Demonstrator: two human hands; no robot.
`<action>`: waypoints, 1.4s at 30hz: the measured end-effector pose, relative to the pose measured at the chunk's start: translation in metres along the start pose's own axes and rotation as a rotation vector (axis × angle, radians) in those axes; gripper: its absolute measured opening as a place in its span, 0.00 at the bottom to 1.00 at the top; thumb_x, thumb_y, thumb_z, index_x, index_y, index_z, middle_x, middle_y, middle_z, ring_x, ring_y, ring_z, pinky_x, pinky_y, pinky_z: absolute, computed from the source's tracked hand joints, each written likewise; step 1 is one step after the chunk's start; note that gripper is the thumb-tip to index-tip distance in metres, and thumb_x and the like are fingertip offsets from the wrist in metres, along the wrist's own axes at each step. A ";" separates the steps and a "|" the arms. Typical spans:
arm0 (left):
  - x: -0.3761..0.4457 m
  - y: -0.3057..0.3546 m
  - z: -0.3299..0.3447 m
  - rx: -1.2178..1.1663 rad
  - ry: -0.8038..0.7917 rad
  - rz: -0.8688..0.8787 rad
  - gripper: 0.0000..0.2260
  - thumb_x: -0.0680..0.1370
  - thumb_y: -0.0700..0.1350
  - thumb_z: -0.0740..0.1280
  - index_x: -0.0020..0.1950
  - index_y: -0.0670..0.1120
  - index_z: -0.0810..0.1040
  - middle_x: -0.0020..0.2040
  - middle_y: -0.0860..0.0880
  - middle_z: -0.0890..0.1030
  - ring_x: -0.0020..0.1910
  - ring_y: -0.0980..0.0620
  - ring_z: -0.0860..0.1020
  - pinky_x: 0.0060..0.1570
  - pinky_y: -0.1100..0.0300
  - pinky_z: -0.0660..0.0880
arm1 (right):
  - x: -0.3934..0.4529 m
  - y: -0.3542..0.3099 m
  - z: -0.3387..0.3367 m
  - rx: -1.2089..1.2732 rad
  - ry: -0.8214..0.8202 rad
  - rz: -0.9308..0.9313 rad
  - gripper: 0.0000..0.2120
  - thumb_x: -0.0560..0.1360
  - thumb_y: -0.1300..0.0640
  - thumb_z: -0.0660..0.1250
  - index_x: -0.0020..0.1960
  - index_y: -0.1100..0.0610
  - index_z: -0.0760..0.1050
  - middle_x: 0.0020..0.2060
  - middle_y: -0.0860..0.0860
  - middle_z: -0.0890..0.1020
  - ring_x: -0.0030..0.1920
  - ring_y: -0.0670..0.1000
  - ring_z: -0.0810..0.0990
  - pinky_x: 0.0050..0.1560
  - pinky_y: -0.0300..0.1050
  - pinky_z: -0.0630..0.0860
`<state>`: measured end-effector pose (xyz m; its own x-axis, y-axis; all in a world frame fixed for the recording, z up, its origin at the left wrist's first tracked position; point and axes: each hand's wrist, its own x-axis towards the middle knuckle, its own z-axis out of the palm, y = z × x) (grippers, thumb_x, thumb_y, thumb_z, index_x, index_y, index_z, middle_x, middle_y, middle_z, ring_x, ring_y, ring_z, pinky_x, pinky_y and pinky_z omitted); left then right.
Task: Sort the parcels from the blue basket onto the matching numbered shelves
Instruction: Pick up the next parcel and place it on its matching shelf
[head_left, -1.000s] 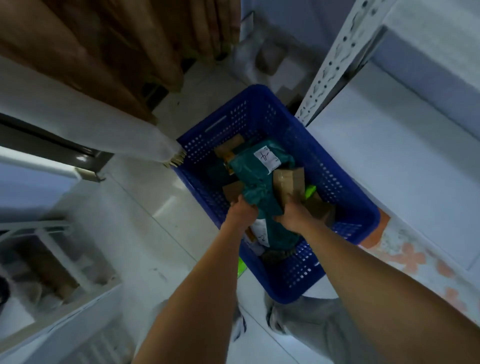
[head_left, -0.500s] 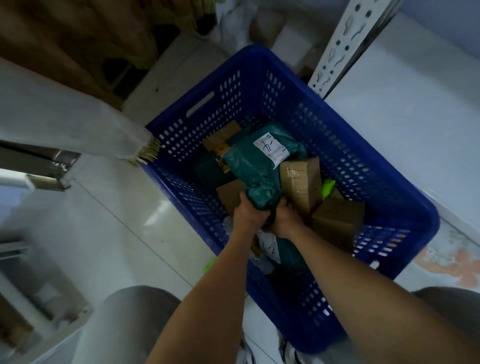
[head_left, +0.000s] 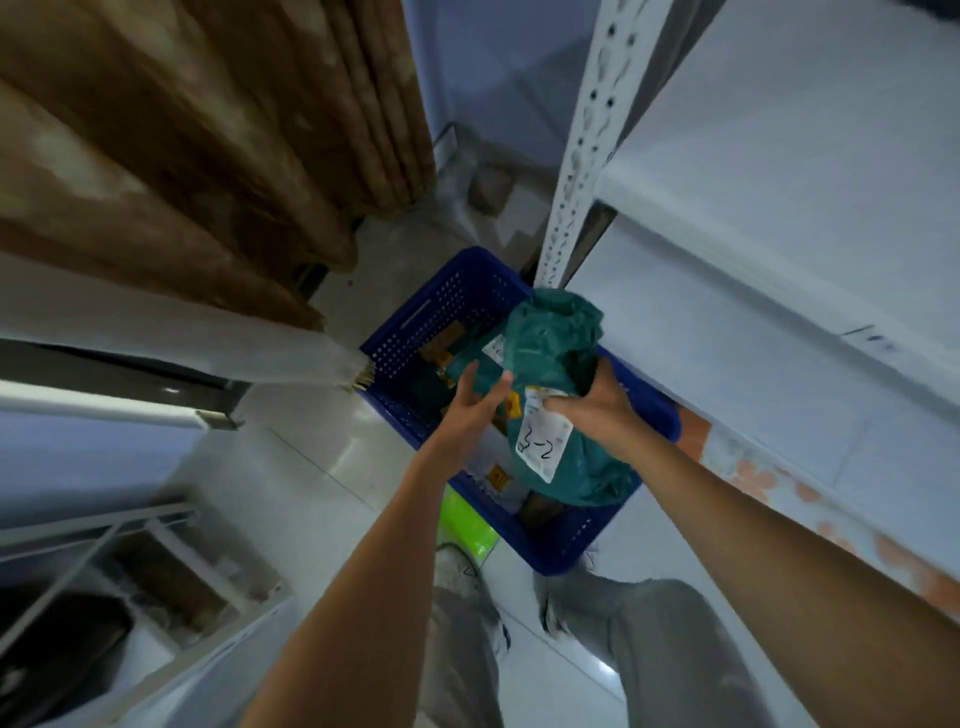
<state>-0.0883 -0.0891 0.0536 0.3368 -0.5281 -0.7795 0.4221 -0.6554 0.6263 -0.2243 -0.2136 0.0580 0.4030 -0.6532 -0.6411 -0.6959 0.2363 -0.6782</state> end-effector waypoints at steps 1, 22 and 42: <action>-0.028 0.021 0.004 0.014 -0.015 0.017 0.37 0.78 0.61 0.66 0.81 0.56 0.50 0.64 0.51 0.74 0.70 0.47 0.71 0.70 0.48 0.67 | -0.026 -0.018 -0.022 0.060 0.021 -0.005 0.37 0.67 0.55 0.80 0.70 0.54 0.66 0.63 0.50 0.77 0.60 0.50 0.77 0.56 0.44 0.74; -0.323 0.142 0.248 0.346 -0.681 0.315 0.25 0.77 0.56 0.71 0.71 0.58 0.66 0.62 0.53 0.81 0.57 0.55 0.81 0.51 0.59 0.79 | -0.399 -0.005 -0.254 0.947 0.328 -0.086 0.18 0.78 0.59 0.68 0.67 0.55 0.76 0.57 0.55 0.85 0.60 0.57 0.82 0.60 0.50 0.78; -0.532 0.044 0.619 0.452 -0.839 0.539 0.15 0.78 0.59 0.68 0.63 0.61 0.74 0.54 0.55 0.84 0.50 0.53 0.85 0.51 0.50 0.83 | -0.610 0.209 -0.486 1.237 0.837 -0.256 0.26 0.74 0.39 0.71 0.66 0.52 0.76 0.53 0.55 0.86 0.52 0.59 0.86 0.59 0.59 0.80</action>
<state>-0.7702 -0.1712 0.4971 -0.3685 -0.8923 -0.2606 -0.0140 -0.2750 0.9613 -0.9050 -0.1151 0.4820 -0.3085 -0.8770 -0.3682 0.4322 0.2156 -0.8756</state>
